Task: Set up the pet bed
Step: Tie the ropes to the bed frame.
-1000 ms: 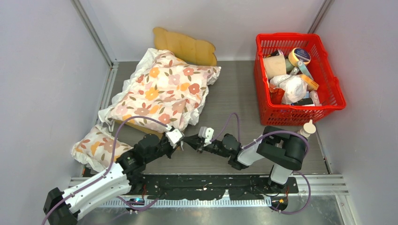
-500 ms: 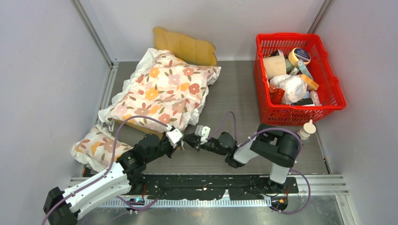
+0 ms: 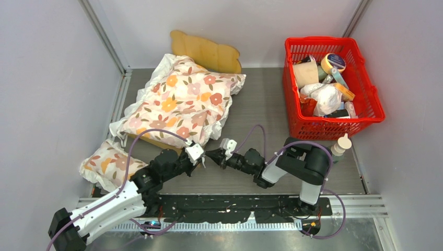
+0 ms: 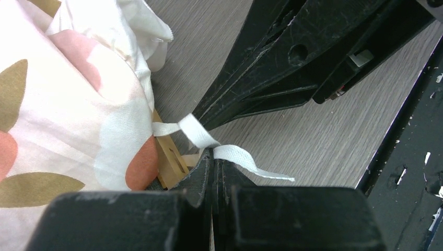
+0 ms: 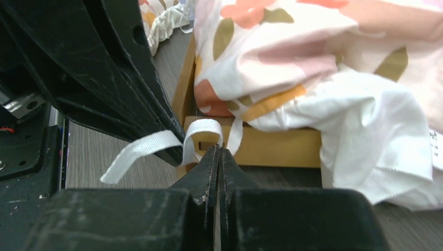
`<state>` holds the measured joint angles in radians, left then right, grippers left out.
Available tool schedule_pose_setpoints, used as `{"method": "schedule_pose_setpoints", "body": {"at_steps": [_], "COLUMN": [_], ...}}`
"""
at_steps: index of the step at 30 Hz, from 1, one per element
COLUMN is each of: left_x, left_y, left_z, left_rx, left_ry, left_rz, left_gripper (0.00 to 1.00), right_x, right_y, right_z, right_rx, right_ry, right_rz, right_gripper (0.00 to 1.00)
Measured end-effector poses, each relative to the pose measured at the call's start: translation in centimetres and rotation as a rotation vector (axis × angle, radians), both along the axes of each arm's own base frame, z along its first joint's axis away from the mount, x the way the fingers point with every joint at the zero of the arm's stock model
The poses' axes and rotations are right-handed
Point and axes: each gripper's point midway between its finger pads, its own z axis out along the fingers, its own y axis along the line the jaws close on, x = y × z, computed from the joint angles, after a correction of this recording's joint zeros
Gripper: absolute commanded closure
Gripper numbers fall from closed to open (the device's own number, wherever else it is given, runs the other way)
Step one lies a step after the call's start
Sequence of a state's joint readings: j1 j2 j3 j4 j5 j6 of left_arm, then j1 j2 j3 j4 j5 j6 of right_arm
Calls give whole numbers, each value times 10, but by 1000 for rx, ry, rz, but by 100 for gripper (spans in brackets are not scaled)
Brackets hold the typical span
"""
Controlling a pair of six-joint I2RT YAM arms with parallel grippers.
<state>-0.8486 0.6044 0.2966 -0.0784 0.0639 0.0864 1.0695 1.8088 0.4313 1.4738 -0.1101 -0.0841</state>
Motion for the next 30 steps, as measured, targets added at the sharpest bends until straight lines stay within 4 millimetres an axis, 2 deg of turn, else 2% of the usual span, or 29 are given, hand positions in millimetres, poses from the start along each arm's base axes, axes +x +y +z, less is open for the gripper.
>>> {"method": "schedule_pose_setpoints", "body": {"at_steps": [6,10,11,14,20,30], "left_x": [1,1,1,1,3,4], "left_y": [-1,0,0,0,0,1], "left_z": [0,0,0,0,1,2], "left_rx": [0,1,1,1,-1,-1], "left_ry": [-3,-4,-4,-5,-10,-13], "left_rz": [0,0,0,3,11,16], "left_gripper": [100,100,100,100,100,100], "right_x": [1,2,1,-1,-4,-4], "right_y": [-9,-11,-12,-16,-20,-19], "right_z": [-10,-12,-12,-13,-2,2], "right_rx": [0,8,9,12,43,78], "right_ry": [64,94,100,118,127,179], "right_rz": [-38,-51,-53,-56,-53,-57], "right_gripper": [90,79,74,68,67,71]}}
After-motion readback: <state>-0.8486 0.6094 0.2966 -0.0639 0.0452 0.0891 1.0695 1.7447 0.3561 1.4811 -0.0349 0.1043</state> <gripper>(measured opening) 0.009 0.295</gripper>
